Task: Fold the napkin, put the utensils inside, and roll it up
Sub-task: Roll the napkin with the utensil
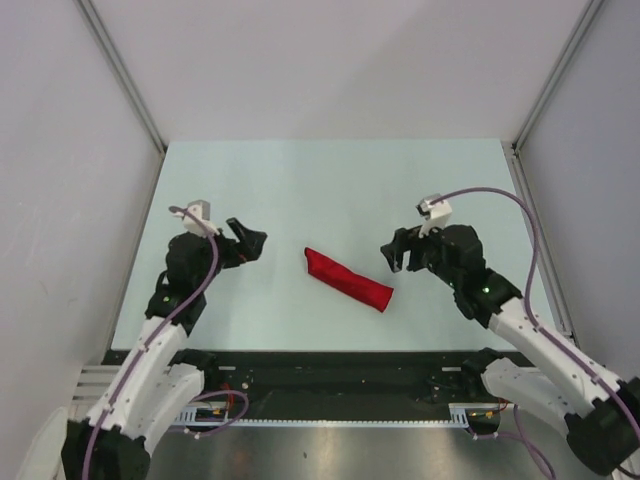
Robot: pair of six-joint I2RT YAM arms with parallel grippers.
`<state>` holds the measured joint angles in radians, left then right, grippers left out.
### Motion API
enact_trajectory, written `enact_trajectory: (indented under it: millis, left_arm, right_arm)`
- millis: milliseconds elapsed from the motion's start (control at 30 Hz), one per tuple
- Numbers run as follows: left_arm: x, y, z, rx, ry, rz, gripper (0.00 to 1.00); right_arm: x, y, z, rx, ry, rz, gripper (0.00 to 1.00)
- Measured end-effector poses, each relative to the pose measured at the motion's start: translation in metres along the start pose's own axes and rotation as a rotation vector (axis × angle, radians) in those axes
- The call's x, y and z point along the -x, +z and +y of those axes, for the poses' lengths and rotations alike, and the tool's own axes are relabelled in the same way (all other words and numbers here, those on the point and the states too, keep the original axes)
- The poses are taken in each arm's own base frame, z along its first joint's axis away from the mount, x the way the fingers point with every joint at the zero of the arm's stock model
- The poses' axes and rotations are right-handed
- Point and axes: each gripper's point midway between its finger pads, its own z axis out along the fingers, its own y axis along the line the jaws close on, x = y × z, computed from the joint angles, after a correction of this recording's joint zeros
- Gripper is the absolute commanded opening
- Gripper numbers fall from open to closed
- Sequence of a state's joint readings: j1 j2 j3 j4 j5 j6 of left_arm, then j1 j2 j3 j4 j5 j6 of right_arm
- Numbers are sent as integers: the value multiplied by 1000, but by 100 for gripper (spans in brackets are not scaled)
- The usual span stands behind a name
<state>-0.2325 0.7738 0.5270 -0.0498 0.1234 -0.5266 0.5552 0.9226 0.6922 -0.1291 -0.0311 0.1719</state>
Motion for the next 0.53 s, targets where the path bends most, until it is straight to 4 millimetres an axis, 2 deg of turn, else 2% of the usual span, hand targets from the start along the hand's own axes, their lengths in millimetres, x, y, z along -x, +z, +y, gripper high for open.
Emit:
enact_trajectory:
  millis: [100,200,333,533]
  left_arm:
    - [20,-23,5,43,34,-52,100]
    - [31,-43,0,48,92,-63,100]
    - [32,-56,0,50,139,-67,100]
    - [31,-65,-1,44,176,-74,100]
  right_arm:
    - [13,-20,-8,-48,10,-89,79]
    - [20,-36,-17,-93,17,-152,79]
    - [19,-45,-25,-135,21,-172,79]
    - [10,-48,-32,-171,21,-158,79]
